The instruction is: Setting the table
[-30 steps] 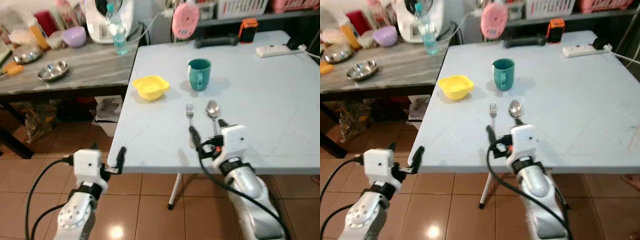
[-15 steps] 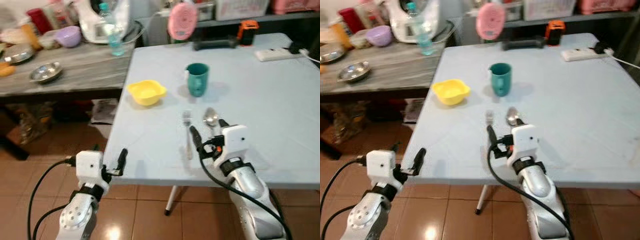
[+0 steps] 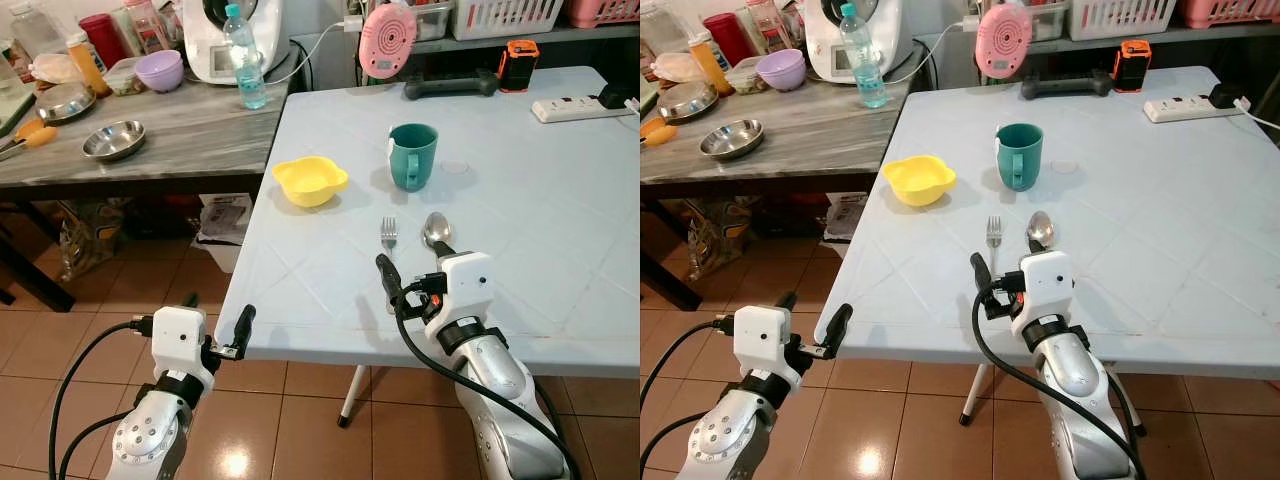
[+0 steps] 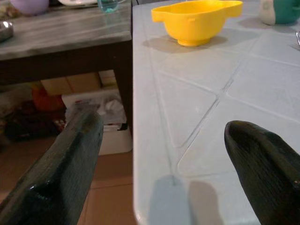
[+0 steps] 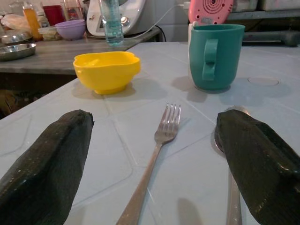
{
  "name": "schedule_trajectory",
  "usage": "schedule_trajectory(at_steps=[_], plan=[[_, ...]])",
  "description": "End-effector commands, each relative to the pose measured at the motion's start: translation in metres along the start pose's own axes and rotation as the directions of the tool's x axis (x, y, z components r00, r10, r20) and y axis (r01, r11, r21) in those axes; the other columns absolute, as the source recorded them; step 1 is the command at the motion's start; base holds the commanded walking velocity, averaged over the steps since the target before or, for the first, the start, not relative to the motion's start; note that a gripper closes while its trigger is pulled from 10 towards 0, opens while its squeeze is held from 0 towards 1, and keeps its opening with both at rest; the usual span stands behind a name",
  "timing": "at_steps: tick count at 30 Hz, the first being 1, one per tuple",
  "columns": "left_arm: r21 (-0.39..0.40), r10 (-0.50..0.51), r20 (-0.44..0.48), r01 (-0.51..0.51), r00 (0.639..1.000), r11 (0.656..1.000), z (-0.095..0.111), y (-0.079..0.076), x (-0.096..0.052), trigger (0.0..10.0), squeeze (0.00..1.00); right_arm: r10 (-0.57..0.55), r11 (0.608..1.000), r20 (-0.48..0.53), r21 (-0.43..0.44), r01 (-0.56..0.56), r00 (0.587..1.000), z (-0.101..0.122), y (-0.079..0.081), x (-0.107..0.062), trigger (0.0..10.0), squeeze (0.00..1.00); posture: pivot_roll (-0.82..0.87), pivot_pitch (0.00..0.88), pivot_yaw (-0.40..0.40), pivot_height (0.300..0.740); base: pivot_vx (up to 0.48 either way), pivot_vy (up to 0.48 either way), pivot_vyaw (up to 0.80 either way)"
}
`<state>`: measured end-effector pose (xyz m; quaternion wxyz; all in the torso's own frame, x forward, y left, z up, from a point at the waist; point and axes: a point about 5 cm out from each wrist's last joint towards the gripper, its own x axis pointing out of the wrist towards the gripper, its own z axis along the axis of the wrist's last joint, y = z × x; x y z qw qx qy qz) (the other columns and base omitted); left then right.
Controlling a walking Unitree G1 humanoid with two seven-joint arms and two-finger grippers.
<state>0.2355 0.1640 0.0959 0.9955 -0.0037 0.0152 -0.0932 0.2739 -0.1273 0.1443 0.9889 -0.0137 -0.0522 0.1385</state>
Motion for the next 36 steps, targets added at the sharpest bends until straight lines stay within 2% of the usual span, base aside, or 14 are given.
schedule_trajectory(at_steps=[1,6,23,34,36], plan=[[0.005,0.008,0.016,-0.008,1.0,1.0,0.007,0.002,0.0,10.0,0.0,0.01,1.0,0.011,0.01,-0.011,1.0,0.0033,0.0049,0.0014,10.0,0.0,-0.19,0.124,0.157,0.74,0.0,0.0,0.0],[-0.005,0.019,0.022,-0.019,1.0,1.0,0.011,0.0025,0.0025,10.0,0.0,0.007,1.0,0.002,0.017,-0.007,1.0,0.0014,0.0048,0.0006,10.0,0.0,-0.18,0.121,0.158,0.74,0.0,0.0,0.0],[-0.014,0.054,0.009,-0.054,0.998,0.998,0.0099,0.0036,0.0066,10.0,0.0,0.012,1.0,0.005,0.015,-0.012,1.0,0.0026,0.0045,0.0033,10.0,0.0,-0.19,0.119,0.151,0.74,0.0,0.0,-0.71],[-0.018,0.069,0.002,-0.069,0.998,0.997,0.0101,0.0074,0.0084,10.0,0.0,0.011,1.0,0.001,0.014,-0.011,1.0,0.0019,0.0048,0.0032,10.0,0.0,-0.19,0.119,0.151,0.74,0.0,0.0,0.0],[-0.017,0.064,0.003,-0.064,0.998,0.998,0.0105,0.0075,0.0087,10.0,0.0,0.012,1.0,0.001,0.018,-0.012,1.0,0.0019,0.005,0.0033,10.0,0.0,-0.19,0.119,0.151,0.74,0.0,0.0,-0.8]])
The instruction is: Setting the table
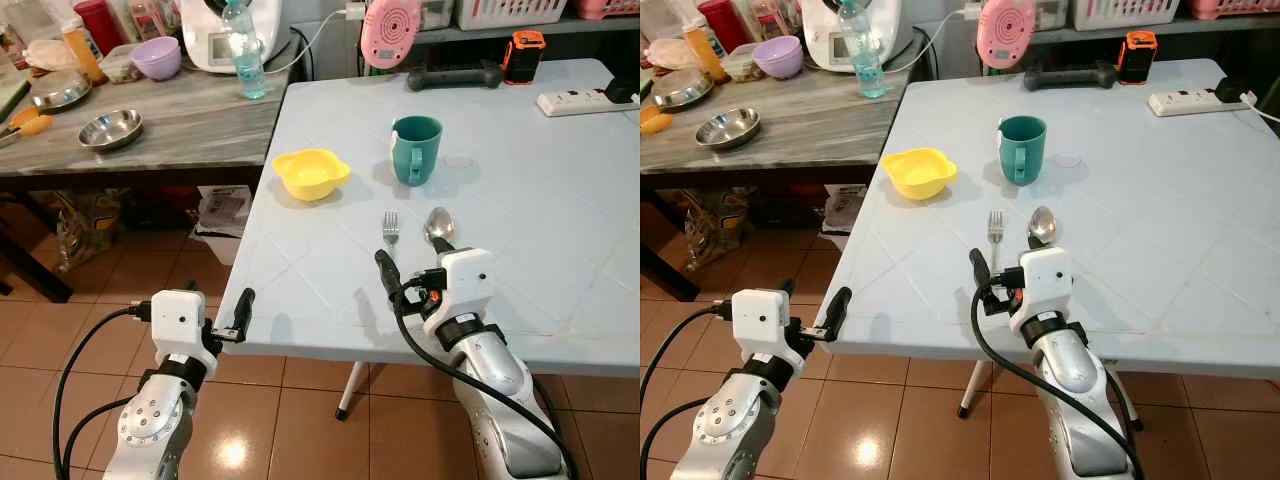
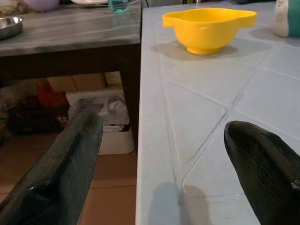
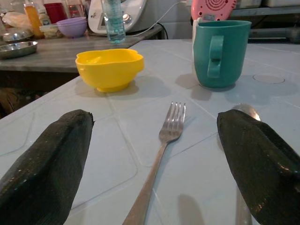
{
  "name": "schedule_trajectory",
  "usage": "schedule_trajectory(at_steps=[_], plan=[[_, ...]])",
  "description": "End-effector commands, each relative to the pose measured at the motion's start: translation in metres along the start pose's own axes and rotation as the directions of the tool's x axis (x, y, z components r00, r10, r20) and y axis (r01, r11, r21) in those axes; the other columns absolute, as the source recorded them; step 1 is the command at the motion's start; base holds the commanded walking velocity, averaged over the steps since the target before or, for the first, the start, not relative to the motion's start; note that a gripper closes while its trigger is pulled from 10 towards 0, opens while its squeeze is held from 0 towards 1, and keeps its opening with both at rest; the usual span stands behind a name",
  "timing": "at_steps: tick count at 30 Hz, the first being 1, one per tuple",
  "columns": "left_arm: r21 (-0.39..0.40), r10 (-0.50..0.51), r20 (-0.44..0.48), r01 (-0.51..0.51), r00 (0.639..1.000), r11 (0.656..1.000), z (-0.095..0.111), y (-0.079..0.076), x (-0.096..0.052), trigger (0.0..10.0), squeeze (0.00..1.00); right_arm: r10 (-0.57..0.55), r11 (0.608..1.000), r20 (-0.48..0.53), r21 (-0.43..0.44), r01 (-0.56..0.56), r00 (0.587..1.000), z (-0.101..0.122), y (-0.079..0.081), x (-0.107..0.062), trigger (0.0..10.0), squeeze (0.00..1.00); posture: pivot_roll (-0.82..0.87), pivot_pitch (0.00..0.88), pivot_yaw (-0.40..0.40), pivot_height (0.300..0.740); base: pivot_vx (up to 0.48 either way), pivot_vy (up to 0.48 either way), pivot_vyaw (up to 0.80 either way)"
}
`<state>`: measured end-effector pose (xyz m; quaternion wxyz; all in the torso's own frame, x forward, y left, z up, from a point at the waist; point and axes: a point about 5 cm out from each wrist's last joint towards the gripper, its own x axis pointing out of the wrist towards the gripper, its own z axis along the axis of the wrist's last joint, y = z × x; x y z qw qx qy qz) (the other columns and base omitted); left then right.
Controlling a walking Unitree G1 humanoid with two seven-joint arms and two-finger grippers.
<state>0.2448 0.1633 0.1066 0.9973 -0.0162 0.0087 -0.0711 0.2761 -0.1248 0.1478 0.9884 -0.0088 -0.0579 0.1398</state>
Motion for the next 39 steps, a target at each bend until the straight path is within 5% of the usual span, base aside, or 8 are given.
schedule_trajectory(at_steps=[1,13,39], plan=[[0.018,-0.003,0.008,0.003,1.0,1.0,0.003,0.005,0.001,10.0,0.0,0.01,1.0,-0.008,0.01,-0.009,1.0,-0.001,0.003,0.0,10.0,0.0,-0.19,0.119,0.151,0.74,0.0,0.0,-0.8],[-0.015,-0.063,0.05,0.063,0.997,0.998,0.011,-0.005,-0.001,10.0,0.0,0.002,1.0,0.001,0.001,-0.002,1.0,0.001,-0.001,-0.004,10.0,0.0,-0.19,0.117,0.15,0.74,0.0,0.0,-0.39],[-0.014,-0.108,0.043,0.108,0.993,0.994,0.007,-0.01,0.0,10.0,0.0,0.006,1.0,-0.001,-0.007,-0.006,1.0,0.0,-0.001,-0.003,10.0,0.0,-0.2,0.107,0.15,0.74,0.288,0.0,-0.35]])
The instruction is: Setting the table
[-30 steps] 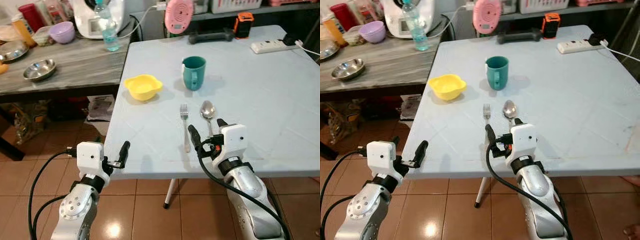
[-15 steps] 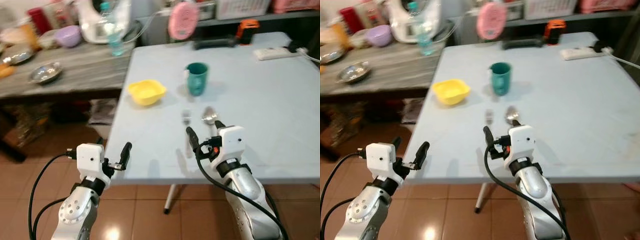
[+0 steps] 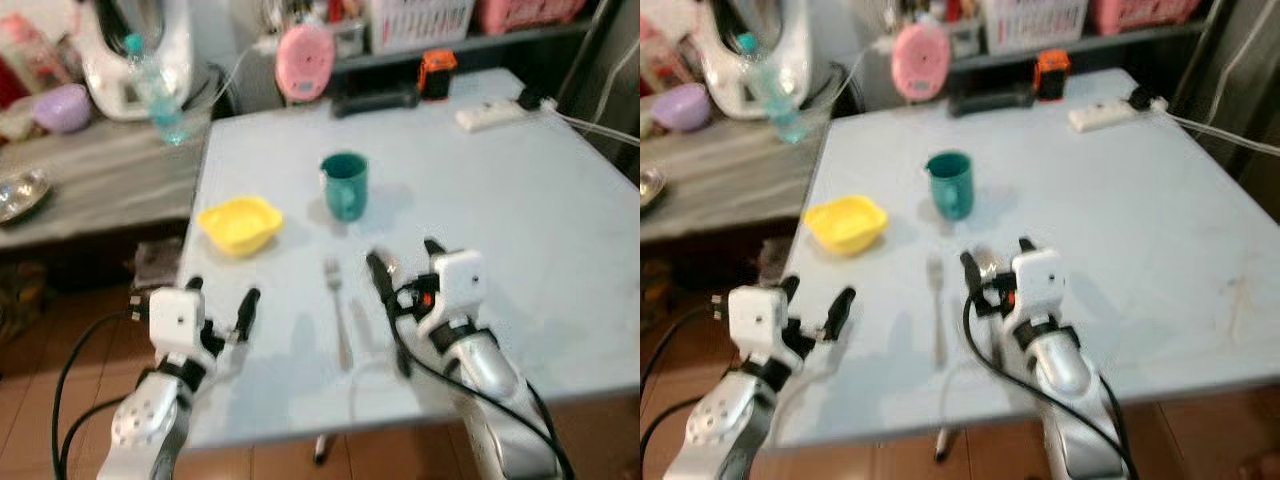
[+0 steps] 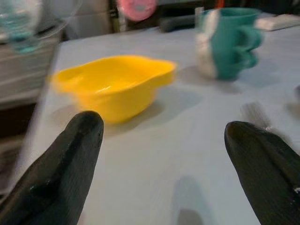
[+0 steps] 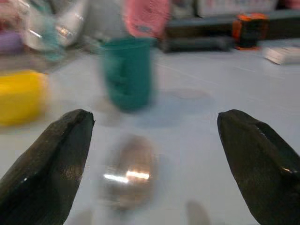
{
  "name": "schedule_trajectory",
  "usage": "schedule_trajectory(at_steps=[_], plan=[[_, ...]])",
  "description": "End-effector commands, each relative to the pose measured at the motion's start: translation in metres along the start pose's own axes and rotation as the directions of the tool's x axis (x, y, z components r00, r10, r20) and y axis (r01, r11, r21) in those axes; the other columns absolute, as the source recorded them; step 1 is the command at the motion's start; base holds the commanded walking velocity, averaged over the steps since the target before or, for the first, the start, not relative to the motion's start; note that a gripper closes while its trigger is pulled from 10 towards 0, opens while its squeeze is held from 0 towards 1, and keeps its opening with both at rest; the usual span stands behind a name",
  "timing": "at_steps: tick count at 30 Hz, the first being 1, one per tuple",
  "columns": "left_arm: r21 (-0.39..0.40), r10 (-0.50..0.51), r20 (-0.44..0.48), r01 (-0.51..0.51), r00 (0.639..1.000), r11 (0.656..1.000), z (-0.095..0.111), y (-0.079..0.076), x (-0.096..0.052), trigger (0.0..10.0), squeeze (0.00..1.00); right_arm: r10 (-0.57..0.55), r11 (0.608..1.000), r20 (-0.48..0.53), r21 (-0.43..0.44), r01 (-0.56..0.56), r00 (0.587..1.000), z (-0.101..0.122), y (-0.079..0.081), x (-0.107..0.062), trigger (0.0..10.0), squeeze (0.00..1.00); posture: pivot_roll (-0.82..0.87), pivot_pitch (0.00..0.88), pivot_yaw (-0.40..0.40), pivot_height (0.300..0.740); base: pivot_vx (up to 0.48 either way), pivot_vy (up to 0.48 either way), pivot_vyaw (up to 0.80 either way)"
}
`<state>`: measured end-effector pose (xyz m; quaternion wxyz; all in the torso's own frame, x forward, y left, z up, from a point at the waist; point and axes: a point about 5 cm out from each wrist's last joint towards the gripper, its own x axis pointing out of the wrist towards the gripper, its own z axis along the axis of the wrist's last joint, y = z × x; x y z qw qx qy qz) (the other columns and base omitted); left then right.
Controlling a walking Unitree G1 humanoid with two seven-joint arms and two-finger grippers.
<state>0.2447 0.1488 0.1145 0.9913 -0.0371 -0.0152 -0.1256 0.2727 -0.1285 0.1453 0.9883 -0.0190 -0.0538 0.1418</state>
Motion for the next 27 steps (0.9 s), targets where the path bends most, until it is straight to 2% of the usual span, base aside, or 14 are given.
schedule_trajectory(at_steps=[1,11,14,22,25,27], plan=[[0.021,0.002,-0.008,-0.002,1.0,1.0,0.0,0.004,-0.002,10.0,0.0,0.001,1.0,0.01,0.012,-0.001,1.0,0.002,0.001,0.001,10.0,0.0,-0.2,0.107,0.15,0.74,0.0,0.0,0.0],[0.006,-0.02,-0.034,0.02,0.999,1.0,-0.003,0.003,-0.004,10.0,0.0,0.008,1.0,0.011,0.013,-0.008,1.0,0.003,0.004,0.0,10.0,0.0,-0.2,0.117,0.154,0.74,0.0,0.0,0.0],[0.002,-0.006,-0.031,0.006,0.999,1.0,-0.001,0.006,0.0,10.0,0.0,0.005,1.0,0.009,0.014,-0.005,1.0,0.002,0.003,-0.001,10.0,0.0,-0.2,0.122,0.156,0.74,0.0,0.0,0.0],[-0.016,0.048,-0.026,-0.048,0.999,0.999,0.013,0.015,0.028,10.0,0.0,-0.016,1.0,-0.003,0.008,0.016,1.0,0.002,0.002,-0.009,10.0,0.0,-0.24,0.151,0.18,0.74,0.0,0.0,0.0],[-0.015,0.049,-0.019,-0.049,0.999,0.999,0.02,0.015,0.044,10.0,0.0,-0.032,0.999,-0.009,0.005,0.032,0.999,0.002,0.001,-0.015,10.0,0.0,-0.25,0.165,0.194,0.74,0.0,0.0,0.0],[-0.014,0.043,-0.018,-0.044,0.999,0.999,0.021,0.014,0.048,10.0,0.0,-0.037,0.999,-0.011,0.005,0.037,0.999,0.002,0.001,-0.016,10.0,0.0,-0.25,0.165,0.194,0.74,0.0,0.0,0.0]])
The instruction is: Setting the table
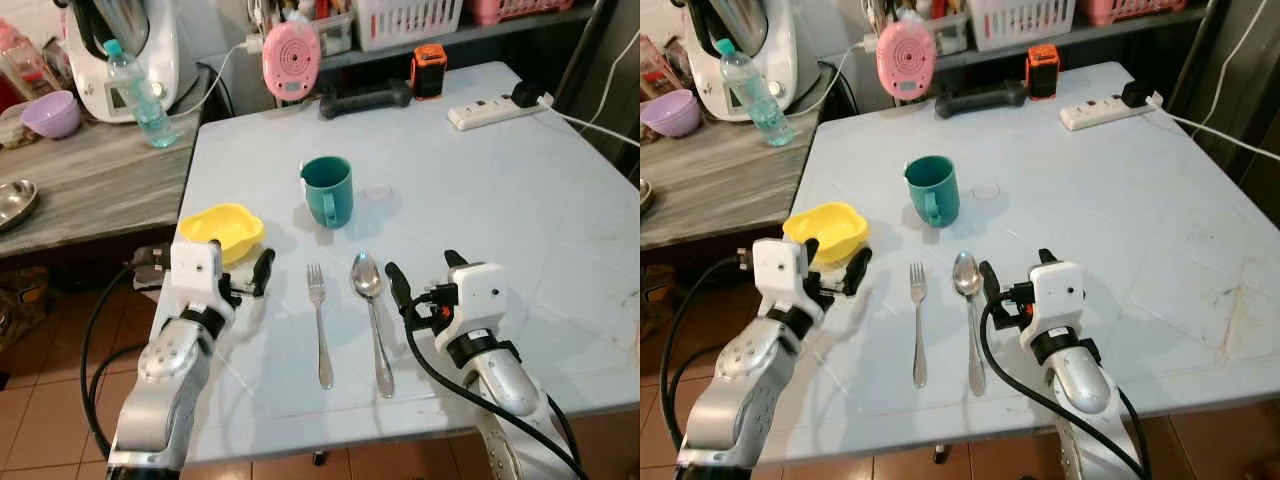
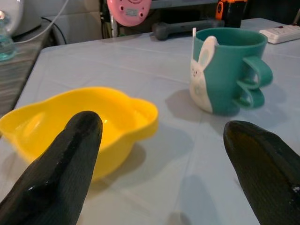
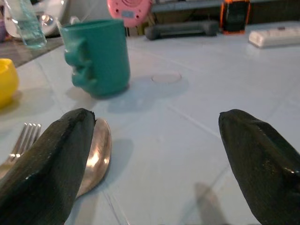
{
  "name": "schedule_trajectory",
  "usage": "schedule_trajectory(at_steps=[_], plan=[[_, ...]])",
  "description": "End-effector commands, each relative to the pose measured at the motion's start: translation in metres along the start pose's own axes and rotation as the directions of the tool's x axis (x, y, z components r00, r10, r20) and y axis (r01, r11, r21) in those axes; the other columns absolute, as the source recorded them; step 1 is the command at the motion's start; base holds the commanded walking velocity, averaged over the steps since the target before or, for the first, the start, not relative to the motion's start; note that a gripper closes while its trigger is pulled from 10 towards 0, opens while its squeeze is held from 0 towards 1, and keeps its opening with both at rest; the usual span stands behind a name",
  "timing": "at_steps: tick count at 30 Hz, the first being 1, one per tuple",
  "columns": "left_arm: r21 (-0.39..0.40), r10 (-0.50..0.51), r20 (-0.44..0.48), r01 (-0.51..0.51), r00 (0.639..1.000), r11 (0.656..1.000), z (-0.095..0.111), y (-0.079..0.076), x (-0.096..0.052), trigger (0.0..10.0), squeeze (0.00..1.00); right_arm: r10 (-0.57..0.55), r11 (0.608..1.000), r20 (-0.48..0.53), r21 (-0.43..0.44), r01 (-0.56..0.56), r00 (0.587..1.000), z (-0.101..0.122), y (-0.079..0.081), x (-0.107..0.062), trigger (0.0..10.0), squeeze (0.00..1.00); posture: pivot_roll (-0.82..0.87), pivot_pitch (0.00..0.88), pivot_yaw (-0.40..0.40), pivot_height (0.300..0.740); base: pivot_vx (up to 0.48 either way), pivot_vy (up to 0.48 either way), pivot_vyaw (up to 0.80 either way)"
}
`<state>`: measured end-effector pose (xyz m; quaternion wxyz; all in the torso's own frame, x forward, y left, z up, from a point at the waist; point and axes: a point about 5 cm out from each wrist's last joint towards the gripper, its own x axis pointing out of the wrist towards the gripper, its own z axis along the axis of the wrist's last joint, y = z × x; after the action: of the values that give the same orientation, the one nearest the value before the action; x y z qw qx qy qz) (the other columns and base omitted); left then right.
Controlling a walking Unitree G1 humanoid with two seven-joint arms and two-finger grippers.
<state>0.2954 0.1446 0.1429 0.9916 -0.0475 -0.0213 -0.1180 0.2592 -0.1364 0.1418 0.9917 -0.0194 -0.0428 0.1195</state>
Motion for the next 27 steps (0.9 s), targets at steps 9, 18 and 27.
schedule_trajectory(at_steps=[9,18,27], plan=[[-0.011,0.221,0.056,-0.221,0.974,0.975,0.02,0.041,0.016,10.0,1.0,-0.024,1.0,-0.004,0.008,0.024,1.0,0.002,0.003,-0.008,10.0,0.0,-0.26,0.178,0.218,0.74,0.0,0.0,0.0],[0.001,0.288,-0.088,-0.289,0.953,0.957,0.013,0.06,0.019,10.0,0.0,0.003,1.0,0.003,0.017,-0.003,1.0,0.003,0.008,-0.001,10.0,0.0,-0.23,0.168,0.206,0.74,0.0,0.0,0.0],[-0.053,0.327,-0.146,-0.338,0.933,0.94,0.005,0.06,0.021,10.0,0.0,0.02,0.999,0.01,0.029,-0.02,1.0,0.007,0.011,-0.003,10.0,0.0,-0.23,0.176,0.213,0.74,0.0,0.0,0.0]])
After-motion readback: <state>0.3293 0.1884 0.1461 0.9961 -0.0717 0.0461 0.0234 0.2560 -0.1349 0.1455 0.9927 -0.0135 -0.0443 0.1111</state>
